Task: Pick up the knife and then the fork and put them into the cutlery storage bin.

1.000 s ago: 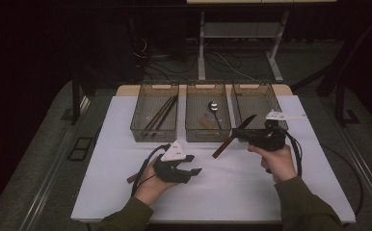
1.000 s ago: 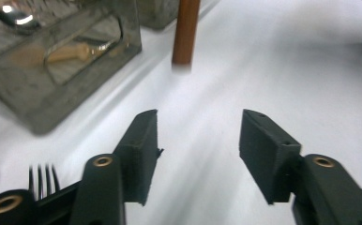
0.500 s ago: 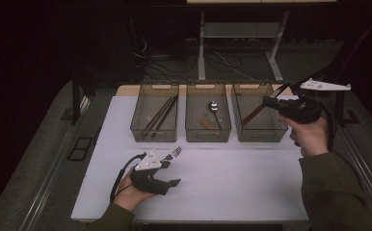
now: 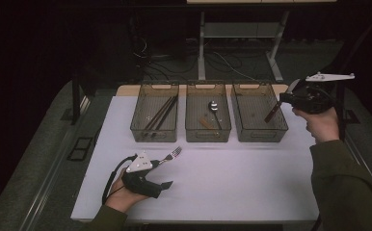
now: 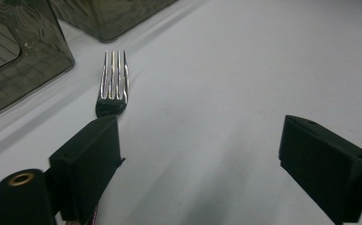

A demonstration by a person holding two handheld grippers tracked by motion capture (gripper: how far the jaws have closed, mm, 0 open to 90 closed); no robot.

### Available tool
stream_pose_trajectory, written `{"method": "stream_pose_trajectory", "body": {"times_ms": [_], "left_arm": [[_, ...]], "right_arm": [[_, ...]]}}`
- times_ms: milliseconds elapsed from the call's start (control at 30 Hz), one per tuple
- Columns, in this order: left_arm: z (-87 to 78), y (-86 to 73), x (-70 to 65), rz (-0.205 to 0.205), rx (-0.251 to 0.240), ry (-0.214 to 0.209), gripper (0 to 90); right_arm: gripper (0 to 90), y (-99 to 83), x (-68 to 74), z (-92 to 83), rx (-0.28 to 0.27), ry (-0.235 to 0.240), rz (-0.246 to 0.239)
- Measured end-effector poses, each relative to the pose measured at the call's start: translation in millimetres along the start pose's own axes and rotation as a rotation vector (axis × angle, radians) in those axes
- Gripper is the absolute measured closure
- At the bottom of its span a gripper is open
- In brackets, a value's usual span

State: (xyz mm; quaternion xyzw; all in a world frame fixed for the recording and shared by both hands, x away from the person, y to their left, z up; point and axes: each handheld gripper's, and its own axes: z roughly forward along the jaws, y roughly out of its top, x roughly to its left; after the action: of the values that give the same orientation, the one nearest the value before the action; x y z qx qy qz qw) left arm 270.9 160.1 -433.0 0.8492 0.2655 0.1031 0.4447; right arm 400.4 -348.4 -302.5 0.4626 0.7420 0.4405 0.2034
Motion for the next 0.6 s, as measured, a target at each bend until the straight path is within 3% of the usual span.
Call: {"method": "stream_pose_trajectory", "body": {"times_ms": [233,400,533,600], "left_arm": [[1.9,-0.6,1.8,-0.009,0.006,0.009,0.3],[3.4,-0.2,1.2,-0.006,0.014,0.001,0.0],[3.7,0.3,1.6,-0.007,0.013,-0.004,0.0],[3.7,0.5,1.5,-0.008,0.012,-0.006,0.0]], "right_arm": [[88.2,-12.1,-12.5,10.7,0.132,-0.049,-0.013],[88.2,-18.8,-18.6,17.5,0.237,-0.078,-0.041],[88.1,-24.2,-20.0,27.4,0.282,-0.071,-0.051],[88.2,-24.9,-19.6,31.0,0.277,-0.073,-0.047]]}}
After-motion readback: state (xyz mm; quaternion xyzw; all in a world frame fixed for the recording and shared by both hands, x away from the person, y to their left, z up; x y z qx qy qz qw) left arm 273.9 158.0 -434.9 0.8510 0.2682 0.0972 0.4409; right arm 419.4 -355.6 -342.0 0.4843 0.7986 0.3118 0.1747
